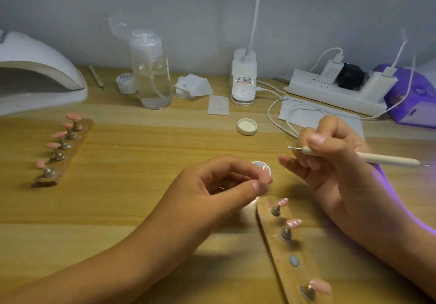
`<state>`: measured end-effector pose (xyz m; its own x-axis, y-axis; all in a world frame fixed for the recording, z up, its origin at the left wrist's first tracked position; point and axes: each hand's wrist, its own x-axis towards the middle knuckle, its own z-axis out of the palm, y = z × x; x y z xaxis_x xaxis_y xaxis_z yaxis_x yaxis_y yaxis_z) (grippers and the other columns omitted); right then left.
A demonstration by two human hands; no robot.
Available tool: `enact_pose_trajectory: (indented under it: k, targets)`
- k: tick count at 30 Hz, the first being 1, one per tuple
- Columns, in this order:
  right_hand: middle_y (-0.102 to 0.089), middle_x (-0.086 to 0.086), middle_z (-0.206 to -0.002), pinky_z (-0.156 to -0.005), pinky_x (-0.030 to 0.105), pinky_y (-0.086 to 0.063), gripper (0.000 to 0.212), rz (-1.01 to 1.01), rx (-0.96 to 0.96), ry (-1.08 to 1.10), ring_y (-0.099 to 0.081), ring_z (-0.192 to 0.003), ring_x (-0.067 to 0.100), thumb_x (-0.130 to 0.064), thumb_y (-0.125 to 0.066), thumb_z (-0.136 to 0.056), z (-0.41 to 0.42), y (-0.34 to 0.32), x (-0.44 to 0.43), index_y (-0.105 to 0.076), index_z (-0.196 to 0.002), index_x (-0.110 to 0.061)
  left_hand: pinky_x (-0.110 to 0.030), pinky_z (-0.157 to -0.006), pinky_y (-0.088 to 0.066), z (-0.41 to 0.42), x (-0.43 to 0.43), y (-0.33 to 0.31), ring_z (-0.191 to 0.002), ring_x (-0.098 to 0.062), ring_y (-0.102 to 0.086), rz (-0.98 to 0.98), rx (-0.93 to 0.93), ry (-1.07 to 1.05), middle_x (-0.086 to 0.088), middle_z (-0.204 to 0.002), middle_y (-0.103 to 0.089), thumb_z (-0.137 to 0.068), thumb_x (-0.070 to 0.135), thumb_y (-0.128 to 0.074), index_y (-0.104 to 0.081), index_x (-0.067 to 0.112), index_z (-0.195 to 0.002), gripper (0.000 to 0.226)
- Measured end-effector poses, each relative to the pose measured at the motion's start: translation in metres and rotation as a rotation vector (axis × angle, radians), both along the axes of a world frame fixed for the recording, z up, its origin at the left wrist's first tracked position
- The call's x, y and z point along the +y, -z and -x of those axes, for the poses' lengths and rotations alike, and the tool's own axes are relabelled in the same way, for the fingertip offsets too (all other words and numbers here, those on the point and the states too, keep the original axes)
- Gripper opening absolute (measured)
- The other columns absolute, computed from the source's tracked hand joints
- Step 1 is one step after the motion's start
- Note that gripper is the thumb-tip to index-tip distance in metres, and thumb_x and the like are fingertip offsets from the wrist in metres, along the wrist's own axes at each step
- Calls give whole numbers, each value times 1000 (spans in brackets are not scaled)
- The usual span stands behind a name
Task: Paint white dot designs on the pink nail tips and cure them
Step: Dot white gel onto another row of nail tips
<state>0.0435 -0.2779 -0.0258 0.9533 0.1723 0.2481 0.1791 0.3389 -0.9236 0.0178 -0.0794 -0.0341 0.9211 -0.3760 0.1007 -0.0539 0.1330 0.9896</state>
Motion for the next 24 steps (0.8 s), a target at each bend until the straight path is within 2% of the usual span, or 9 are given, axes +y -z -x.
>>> enact_pose_trajectory:
  k: [2,4,7,12,24]
  targets:
    - [-48,-5,-57,-76,33,-56,15,2,-4,-35,-48,-55,6,-17,-63,-75,2,-1,2,-53,-64,-21,-15,-77,-51,1,0,1,-85,-10,-68,-42,1,30,1,-90,-75,-79,20,-69,-75,23,-85,9]
    - [-48,-4,-57,-77,34,-57,17,-1,-6,-72,-49,-54,5,-15,-62,-78,5,-1,4,-52,-64,-20,-14,-68,-47,1,0,1,-75,-7,-61,-67,-9,51,0,-87,-74,-80,22,-69,-76,24,-87,9]
    - [-50,-5,-54,-71,32,-58,22,-3,-6,-104,-54,-51,4,-15,-61,-80,8,-3,6,-51,-61,-21,-11,-61,-40,1,-1,1,-65,-2,-51,-79,-20,57,9,-75,-68,-82,20,-71,-76,22,-88,9]
    - [-51,-4,-54,-57,23,-56,20,20,6,-103,-47,-49,5,-14,-62,-76,8,-4,8,-53,-59,-21,-7,-64,-42,1,-1,1,-71,3,-59,-89,-29,52,12,-78,-71,-83,16,-72,-76,24,-85,9]
    - [-50,-5,-55,-54,21,-54,19,39,19,-112,-45,-50,5,-13,-62,-74,8,-3,9,-53,-59,-21,-10,-68,-46,2,-1,0,-75,-1,-62,-79,-4,42,9,-82,-73,-79,17,-73,-76,21,-83,7]
